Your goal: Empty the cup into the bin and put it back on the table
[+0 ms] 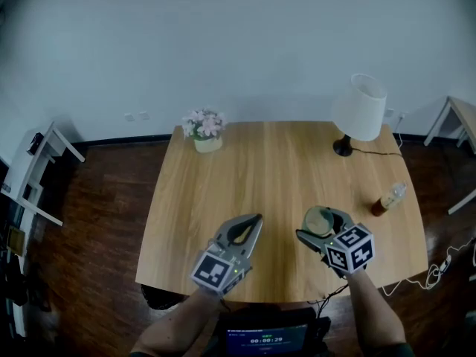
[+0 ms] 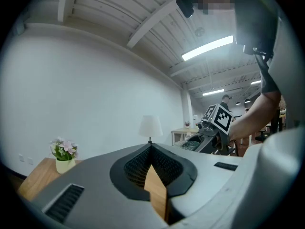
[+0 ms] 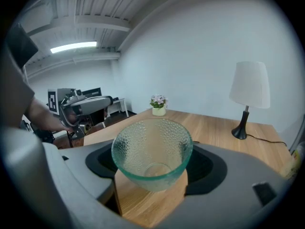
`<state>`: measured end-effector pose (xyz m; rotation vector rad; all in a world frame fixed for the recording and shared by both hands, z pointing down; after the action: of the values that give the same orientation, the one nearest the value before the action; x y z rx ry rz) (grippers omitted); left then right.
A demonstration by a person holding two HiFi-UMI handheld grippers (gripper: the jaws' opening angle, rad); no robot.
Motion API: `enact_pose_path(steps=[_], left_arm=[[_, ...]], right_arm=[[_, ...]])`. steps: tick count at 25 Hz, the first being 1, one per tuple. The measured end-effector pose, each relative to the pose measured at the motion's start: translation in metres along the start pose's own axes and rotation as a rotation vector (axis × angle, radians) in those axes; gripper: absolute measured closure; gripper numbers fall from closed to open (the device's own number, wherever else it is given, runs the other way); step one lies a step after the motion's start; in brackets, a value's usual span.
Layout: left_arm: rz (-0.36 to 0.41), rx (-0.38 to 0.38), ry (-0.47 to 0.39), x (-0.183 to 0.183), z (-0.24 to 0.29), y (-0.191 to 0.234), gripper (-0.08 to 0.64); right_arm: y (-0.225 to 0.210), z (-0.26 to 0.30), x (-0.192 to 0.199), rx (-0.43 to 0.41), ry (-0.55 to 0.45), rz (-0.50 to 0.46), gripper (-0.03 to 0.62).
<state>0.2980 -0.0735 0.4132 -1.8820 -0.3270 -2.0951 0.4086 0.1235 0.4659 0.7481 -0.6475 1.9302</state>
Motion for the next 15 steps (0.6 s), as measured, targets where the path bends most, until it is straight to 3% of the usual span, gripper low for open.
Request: enact_pose_path(steps=[9, 15], left_arm=[[-0.07, -0.002, 0.154, 0.061, 0.029, 0.018, 0.566], [-0.096, -0.002, 0.249, 0.094, 0.043, 0.026, 0.566]], right_arm=[[-0.027, 0.042, 0.032, 0.021, 0.108, 0.032, 0.192], [-0.037, 0.063, 0.044, 0.027, 0.126, 0.045, 0.192]])
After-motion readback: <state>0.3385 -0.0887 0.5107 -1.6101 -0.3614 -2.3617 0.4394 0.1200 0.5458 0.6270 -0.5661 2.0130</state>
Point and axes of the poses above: the fingertips, and each gripper's own axes: z forward along the fingers, y to its left, x out of its underside, the point moved 8 cm from there along -z, backward along the fingers, and after that the axes turned 11 degrees about y, right-handed, at the moved point
